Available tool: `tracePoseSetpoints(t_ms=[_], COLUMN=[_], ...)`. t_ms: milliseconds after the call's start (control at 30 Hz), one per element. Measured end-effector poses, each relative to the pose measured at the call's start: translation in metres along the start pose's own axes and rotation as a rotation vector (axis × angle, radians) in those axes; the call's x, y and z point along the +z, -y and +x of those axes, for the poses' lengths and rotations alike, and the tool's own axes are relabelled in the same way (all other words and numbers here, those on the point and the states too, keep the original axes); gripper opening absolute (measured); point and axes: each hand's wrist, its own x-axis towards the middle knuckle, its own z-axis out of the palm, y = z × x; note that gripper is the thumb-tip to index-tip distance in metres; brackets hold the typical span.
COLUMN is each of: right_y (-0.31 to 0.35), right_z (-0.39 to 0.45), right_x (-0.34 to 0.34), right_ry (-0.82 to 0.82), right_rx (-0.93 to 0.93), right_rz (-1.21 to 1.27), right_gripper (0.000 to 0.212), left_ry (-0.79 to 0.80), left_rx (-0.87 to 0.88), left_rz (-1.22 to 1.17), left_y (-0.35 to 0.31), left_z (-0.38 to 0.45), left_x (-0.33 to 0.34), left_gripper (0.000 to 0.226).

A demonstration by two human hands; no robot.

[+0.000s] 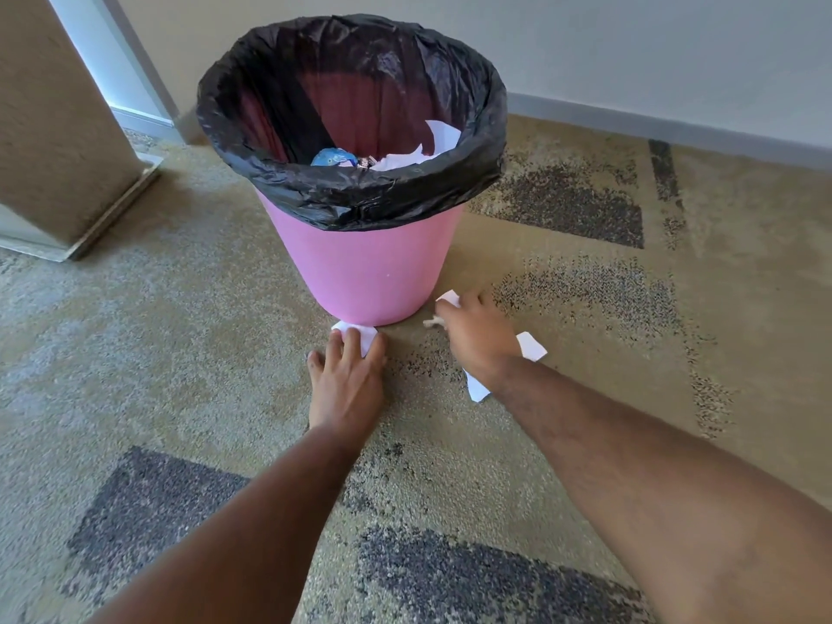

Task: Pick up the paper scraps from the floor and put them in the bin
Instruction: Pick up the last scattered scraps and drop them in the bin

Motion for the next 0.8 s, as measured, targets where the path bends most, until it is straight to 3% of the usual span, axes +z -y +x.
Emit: tracePoseSetpoints(t_ms=[133,233,300,500,600,733,800], right_y=[-0.013,-0.03,-0.038,-0.05,-0.036,-0.014,-0.002], right_z=[-0.009,-0.018,-0.029,-0.057,-0.062,-0.069,-0.076], right_x=[-0.019,-0.031,-0.035,-0.012,0.003,0.013,0.016], right_ry=[0.002,-0.043,-0.069,-0.004,0.082,0.177,0.16], right_rx=[-0.106,0.0,0.073,0.216,0.281,0.347,0.335], right_rz=[0.079,0.127,0.08,0.04,0.144,0.169,0.127], right_gripper=[0.034,0.041,0.034,0.036,0.048,0.082,0.084], left_ry=[-0.031,-0.029,-0.039,-0.034,-0.04,-0.039,0.001], left_rx=[0.011,0.031,0.064,0.132,0.168,0.18,0.169], left_rz=[0.047,0.064,0.064,0.086,0.102,0.081,0.051], left_y=[0.001,0.001,0.002,0.003,0.004,0.002,0.002], left_z=[-0.002,-0.007,-0.01,-0.021,-0.025,-0.033,-0.037], left_x=[0.001,0.002,0.0,-0.002,-0.004,-0.012,-0.015], left_gripper=[0.032,0.03,0.029,0.032,0.033,0.04,0.046])
